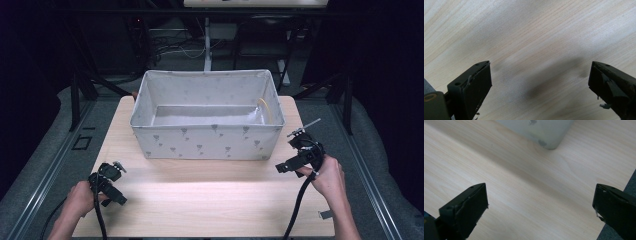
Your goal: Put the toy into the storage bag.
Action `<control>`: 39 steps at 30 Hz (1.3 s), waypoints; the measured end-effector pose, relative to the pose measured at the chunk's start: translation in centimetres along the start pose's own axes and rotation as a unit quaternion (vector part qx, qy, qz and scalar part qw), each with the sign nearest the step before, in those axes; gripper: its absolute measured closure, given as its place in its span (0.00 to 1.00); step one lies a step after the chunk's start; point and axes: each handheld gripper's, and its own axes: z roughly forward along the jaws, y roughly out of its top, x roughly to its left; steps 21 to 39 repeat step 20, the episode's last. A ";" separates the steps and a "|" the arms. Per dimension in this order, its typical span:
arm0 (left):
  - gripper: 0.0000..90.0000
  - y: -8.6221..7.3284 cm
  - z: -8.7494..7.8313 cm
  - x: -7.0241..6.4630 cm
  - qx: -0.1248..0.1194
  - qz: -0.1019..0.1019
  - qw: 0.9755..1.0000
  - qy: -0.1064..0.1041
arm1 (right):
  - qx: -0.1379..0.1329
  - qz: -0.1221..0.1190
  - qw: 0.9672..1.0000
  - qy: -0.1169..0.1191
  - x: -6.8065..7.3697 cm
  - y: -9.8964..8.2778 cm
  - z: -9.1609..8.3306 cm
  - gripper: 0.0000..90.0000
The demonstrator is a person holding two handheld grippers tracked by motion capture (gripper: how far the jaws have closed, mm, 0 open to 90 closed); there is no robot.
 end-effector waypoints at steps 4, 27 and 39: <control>0.06 0.0 0.0 0.0 -0.001 -0.001 1.000 -0.002 | 0.012 0.007 1.000 0.000 -0.5 -0.8 0.8 0.00; 0.06 0.1 -0.2 0.1 -0.001 0.001 1.000 -0.003 | 0.042 0.006 0.999 0.000 -0.7 -1.8 3.2 0.00; 0.06 0.1 -0.2 0.1 -0.001 0.001 1.000 -0.003 | 0.042 0.006 0.999 0.000 -0.7 -1.8 3.2 0.00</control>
